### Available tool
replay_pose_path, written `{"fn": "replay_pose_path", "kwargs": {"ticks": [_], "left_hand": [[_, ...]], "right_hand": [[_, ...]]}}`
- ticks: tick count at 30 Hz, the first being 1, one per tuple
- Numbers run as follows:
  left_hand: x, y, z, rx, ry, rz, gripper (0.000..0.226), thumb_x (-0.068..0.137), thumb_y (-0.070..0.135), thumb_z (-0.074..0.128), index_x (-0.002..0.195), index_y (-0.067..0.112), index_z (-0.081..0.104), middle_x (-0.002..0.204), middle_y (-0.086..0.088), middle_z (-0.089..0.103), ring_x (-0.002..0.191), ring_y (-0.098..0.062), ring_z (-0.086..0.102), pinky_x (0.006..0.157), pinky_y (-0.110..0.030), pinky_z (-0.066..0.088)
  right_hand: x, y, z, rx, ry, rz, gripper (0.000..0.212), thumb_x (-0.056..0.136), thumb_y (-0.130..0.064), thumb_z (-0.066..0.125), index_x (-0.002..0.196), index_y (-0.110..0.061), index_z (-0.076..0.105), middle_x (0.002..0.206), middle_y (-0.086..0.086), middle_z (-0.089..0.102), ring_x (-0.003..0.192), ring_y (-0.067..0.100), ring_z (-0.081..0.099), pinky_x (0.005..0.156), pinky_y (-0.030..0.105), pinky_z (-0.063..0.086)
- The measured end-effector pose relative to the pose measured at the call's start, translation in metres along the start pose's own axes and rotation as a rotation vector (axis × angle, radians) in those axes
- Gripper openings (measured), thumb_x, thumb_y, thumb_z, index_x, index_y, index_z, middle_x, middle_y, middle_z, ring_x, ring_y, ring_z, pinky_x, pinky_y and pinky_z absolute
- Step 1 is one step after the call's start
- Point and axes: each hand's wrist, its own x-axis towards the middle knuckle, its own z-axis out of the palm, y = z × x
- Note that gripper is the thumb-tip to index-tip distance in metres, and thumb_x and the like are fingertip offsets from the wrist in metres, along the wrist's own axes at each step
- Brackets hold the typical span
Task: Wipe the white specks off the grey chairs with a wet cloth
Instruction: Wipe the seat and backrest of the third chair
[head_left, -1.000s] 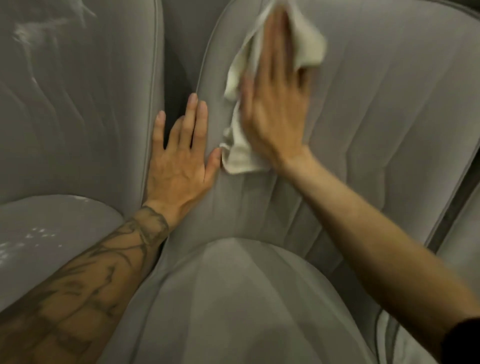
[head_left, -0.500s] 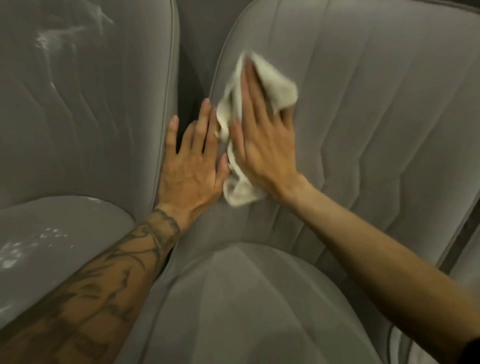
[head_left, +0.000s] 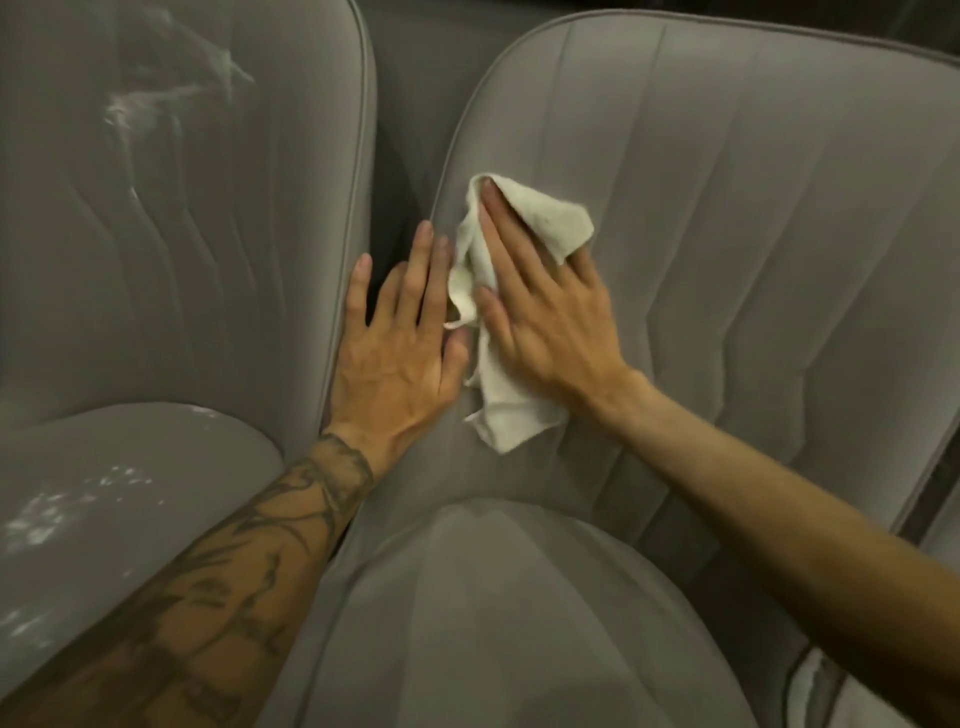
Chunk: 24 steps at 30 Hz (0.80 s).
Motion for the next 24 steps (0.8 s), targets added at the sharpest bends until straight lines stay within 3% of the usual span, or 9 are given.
{"fn": "replay_pose_path", "kwargs": {"ticks": [2, 4, 7, 9, 11, 14, 18, 20, 24], "left_hand": [[0.001, 0.000, -0.001, -0.001, 0.001, -0.005, 0.075, 0.105, 0.037, 0.036, 0.166, 0.006, 0.007, 0.174, -0.014, 0.014, 0.146, -0.029, 0.044, 0.131, -0.051, 0.005], [0.001, -0.001, -0.002, -0.006, -0.007, -0.010, 0.076, 0.104, 0.036, 0.037, 0.166, 0.006, 0.006, 0.174, -0.014, 0.014, 0.146, -0.029, 0.044, 0.131, -0.051, 0.004], [0.000, 0.000, -0.002, 0.008, -0.011, -0.002, 0.071, 0.105, 0.035, 0.034, 0.165, 0.005, 0.014, 0.173, -0.015, 0.015, 0.146, -0.029, 0.045, 0.131, -0.052, 0.006], [0.000, -0.001, -0.001, 0.025, -0.022, 0.010, 0.069, 0.106, 0.037, 0.032, 0.165, 0.006, 0.018, 0.174, -0.015, 0.014, 0.146, -0.029, 0.044, 0.131, -0.052, 0.005], [0.000, -0.001, -0.001, 0.030, -0.033, 0.009, 0.075, 0.105, 0.042, 0.034, 0.166, 0.007, 0.011, 0.174, -0.013, 0.012, 0.147, -0.028, 0.044, 0.131, -0.051, 0.003], [0.000, -0.001, -0.001, 0.040, -0.029, 0.007, 0.077, 0.105, 0.045, 0.033, 0.166, 0.007, 0.007, 0.174, -0.013, 0.012, 0.144, -0.029, 0.045, 0.131, -0.050, 0.002], [0.000, 0.001, -0.006, 0.034, -0.030, -0.003, 0.076, 0.106, 0.045, 0.035, 0.166, 0.006, 0.010, 0.174, -0.013, 0.013, 0.143, -0.029, 0.046, 0.131, -0.049, 0.004], [-0.001, 0.001, -0.010, 0.012, -0.044, -0.016, 0.074, 0.106, 0.044, 0.034, 0.166, 0.007, 0.010, 0.174, -0.013, 0.014, 0.146, -0.029, 0.044, 0.132, -0.048, 0.006], [-0.030, -0.006, -0.024, -0.045, -0.143, 0.014, 0.074, 0.107, 0.039, 0.039, 0.166, 0.005, 0.010, 0.174, -0.015, 0.013, 0.156, -0.028, 0.030, 0.132, -0.045, 0.012]], "right_hand": [[0.020, 0.028, 0.000, -0.083, 0.072, 0.008, 0.056, 0.112, -0.031, 0.037, 0.161, -0.007, 0.029, 0.167, 0.012, 0.033, 0.157, 0.023, 0.030, 0.127, 0.044, 0.027], [0.049, 0.038, 0.003, -0.108, 0.129, 0.130, 0.057, 0.112, -0.034, 0.033, 0.162, -0.008, 0.028, 0.168, 0.011, 0.032, 0.157, 0.022, 0.028, 0.128, 0.041, 0.020], [0.047, 0.005, 0.014, -0.013, 0.160, 0.259, 0.058, 0.111, -0.034, 0.033, 0.162, -0.008, 0.025, 0.170, 0.011, 0.028, 0.159, 0.021, 0.024, 0.128, 0.045, 0.021], [0.012, -0.020, 0.016, 0.073, 0.050, 0.195, 0.059, 0.112, -0.031, 0.034, 0.163, -0.006, 0.021, 0.171, 0.012, 0.023, 0.160, 0.020, 0.017, 0.130, 0.045, 0.017], [-0.018, -0.018, 0.010, 0.046, -0.029, 0.063, 0.058, 0.112, -0.029, 0.038, 0.163, -0.006, 0.023, 0.171, 0.011, 0.024, 0.160, 0.021, 0.020, 0.129, 0.045, 0.022], [-0.017, 0.029, 0.000, -0.106, 0.044, -0.033, 0.058, 0.111, -0.027, 0.041, 0.162, -0.006, 0.024, 0.168, 0.012, 0.031, 0.158, 0.022, 0.027, 0.124, 0.043, 0.027], [-0.008, 0.062, -0.001, -0.170, 0.084, 0.197, 0.064, 0.112, -0.036, 0.032, 0.166, -0.013, 0.006, 0.174, 0.005, 0.014, 0.161, 0.013, 0.007, 0.125, 0.040, 0.018], [-0.038, 0.030, 0.010, -0.106, 0.027, 0.241, 0.066, 0.112, -0.034, 0.030, 0.165, -0.011, 0.000, 0.175, 0.005, 0.005, 0.162, 0.017, 0.003, 0.125, 0.042, 0.017], [-0.134, -0.038, 0.023, 0.063, -0.220, 0.078, 0.068, 0.110, -0.026, 0.040, 0.165, -0.008, 0.004, 0.175, 0.007, 0.004, 0.162, 0.020, 0.009, 0.125, 0.045, 0.024]]}}
